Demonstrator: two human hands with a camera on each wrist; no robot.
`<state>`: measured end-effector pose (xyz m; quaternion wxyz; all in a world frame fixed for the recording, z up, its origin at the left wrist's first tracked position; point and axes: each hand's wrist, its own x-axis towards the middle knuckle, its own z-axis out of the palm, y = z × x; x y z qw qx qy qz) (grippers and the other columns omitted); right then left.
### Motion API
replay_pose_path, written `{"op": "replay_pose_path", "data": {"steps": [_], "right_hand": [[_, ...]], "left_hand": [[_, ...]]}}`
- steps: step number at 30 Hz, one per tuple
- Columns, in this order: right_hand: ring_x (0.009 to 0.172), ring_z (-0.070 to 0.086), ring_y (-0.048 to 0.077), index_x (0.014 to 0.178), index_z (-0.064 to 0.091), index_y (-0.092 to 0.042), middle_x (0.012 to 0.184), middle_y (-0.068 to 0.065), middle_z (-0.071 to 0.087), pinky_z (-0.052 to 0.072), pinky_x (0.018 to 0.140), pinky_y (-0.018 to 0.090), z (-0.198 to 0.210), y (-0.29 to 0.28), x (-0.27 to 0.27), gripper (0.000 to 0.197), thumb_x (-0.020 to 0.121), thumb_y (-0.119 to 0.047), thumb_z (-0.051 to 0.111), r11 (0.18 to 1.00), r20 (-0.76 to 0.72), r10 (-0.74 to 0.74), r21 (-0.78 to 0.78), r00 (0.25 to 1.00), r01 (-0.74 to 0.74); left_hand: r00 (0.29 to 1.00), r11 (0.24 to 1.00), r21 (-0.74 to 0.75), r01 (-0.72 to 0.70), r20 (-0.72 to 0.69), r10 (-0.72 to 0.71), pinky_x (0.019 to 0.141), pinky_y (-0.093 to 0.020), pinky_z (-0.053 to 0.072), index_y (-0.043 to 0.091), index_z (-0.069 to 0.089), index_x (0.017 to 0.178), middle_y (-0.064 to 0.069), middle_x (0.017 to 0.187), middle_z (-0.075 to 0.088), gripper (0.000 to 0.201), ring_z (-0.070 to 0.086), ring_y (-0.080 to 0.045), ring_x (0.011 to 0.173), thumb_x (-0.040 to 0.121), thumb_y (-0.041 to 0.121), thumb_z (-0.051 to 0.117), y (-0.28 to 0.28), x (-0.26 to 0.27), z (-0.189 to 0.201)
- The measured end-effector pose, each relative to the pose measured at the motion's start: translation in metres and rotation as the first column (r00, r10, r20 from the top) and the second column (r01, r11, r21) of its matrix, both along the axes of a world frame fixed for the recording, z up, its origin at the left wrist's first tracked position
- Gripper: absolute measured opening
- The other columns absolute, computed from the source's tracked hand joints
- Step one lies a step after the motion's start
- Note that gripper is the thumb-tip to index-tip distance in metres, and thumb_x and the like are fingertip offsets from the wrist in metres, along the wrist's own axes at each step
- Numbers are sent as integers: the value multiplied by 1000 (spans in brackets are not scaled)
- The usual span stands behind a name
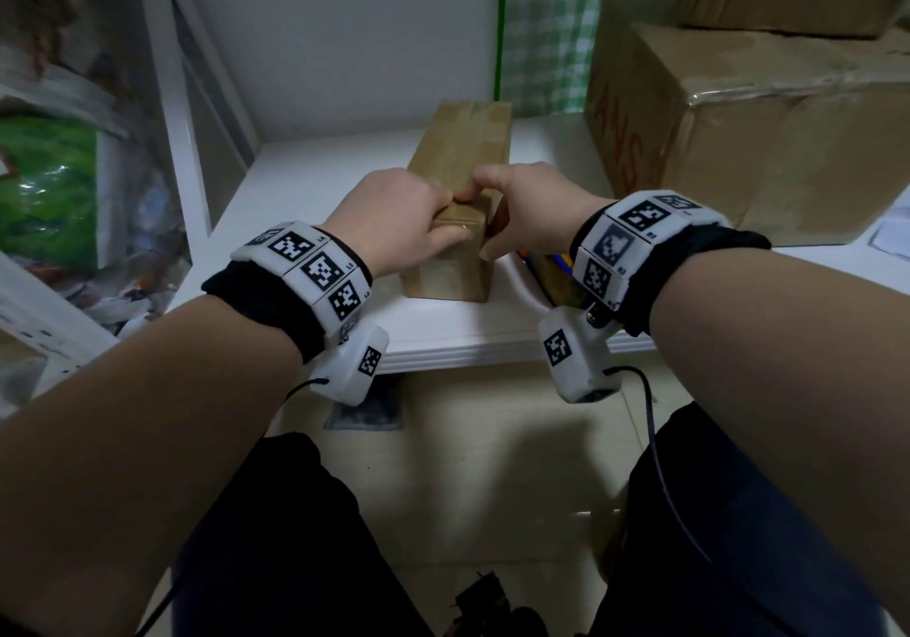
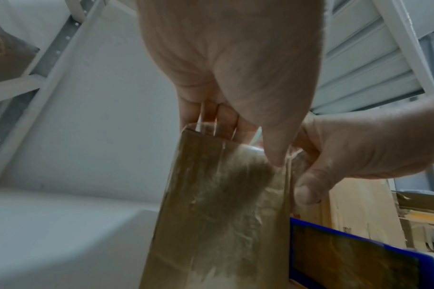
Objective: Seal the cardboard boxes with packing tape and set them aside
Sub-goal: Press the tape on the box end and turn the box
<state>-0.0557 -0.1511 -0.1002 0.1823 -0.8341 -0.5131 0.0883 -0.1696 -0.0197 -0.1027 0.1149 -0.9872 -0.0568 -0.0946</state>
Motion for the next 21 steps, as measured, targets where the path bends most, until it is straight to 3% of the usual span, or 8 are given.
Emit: {"op": "replay_pose_path", "data": {"steps": [7, 12, 17, 21], "right_hand": [[88, 50, 17, 122, 53, -22, 89, -3, 53, 35, 71, 24, -4, 2, -3, 63, 67, -18, 84, 1000, 40, 21, 20, 999, -21], [99, 56, 28, 120, 47, -15, 107, 9, 62, 36, 71, 27, -8, 6, -6, 68, 65, -24, 85, 999, 122, 36, 5, 992, -36], [95, 57, 29, 114, 46, -14, 105, 9, 64, 36, 68, 28, -12, 7, -6, 64, 65, -30, 84, 999, 159, 45, 20, 986, -49], [90, 56, 26, 113, 48, -16, 96, 6, 62, 34, 66, 28, -16, 8, -5, 58, 68, -34, 80, 998, 185, 44, 46, 982, -53]], "left_hand": [[999, 1000, 11, 15, -35, -15, 65, -33, 33, 14, 67, 100, -15, 88, 66, 46, 59, -33, 88, 94, 51, 40, 2, 2, 8], [997, 1000, 8, 8, -80, -8, 60, -31, 28, 13, 66, 88, -15, 76, 62, 45, 56, -32, 80, 92, 51, 44, 0, 5, 16], [991, 999, -43, -10, -135, 4, 58, -31, 28, 13, 63, 79, 0, 54, 36, 43, 41, -26, 65, 89, 51, 47, 1, 8, 20], [987, 998, -66, -12, -162, 1, 56, -32, 29, 14, 58, 70, -2, 53, 40, 43, 44, -28, 64, 85, 54, 52, 3, 11, 24]]}}
